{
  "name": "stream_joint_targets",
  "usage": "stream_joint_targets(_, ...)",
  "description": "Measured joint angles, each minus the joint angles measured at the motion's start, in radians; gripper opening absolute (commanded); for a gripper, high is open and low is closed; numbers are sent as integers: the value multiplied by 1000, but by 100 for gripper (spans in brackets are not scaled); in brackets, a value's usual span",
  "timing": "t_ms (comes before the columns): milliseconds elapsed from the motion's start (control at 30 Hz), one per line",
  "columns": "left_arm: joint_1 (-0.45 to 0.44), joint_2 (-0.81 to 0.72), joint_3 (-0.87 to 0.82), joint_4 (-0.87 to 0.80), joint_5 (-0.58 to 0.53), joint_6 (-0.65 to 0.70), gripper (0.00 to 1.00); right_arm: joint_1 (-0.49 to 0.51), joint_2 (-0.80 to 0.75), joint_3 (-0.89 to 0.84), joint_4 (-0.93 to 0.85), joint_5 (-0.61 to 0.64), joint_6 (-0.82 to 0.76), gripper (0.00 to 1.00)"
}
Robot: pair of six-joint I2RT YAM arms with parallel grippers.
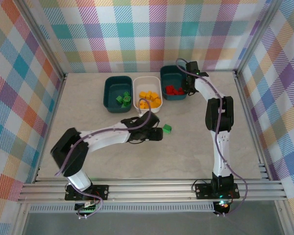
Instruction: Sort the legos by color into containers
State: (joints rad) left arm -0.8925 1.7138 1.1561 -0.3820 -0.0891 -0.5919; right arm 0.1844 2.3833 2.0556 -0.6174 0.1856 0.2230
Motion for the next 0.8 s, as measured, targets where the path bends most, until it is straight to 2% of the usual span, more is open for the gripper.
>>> stream_joint_targets(200, -9, 179, 141, 14, 2, 112, 80, 0, -84, -153, 69, -4, 29, 10)
stream_joint_targets(500, -10, 340, 284, 14, 2, 172, 80, 0, -215, -344, 112, -5, 80, 12)
stream_joint_targets(533, -10, 349, 294, 14, 2, 175, 80, 0, -217, -348, 111, -7, 84, 15)
stream_joint_targets(567, -10, 360, 307, 11, 1, 179, 80, 0, -217, -349, 112, -8, 89, 22)
stream_joint_targets(600, -10, 370, 319, 8, 0, 183, 80, 0, -217, -355, 117, -9, 98, 34)
stream_joint_targets(700, -10, 394, 346, 7, -3, 193, 78, 0, -217, -370, 116, -16, 118, 53)
stream_joint_targets(800, -10, 419, 370, 2, -12, 198, 77, 0, -239, -413, 130, -26, 141, 62)
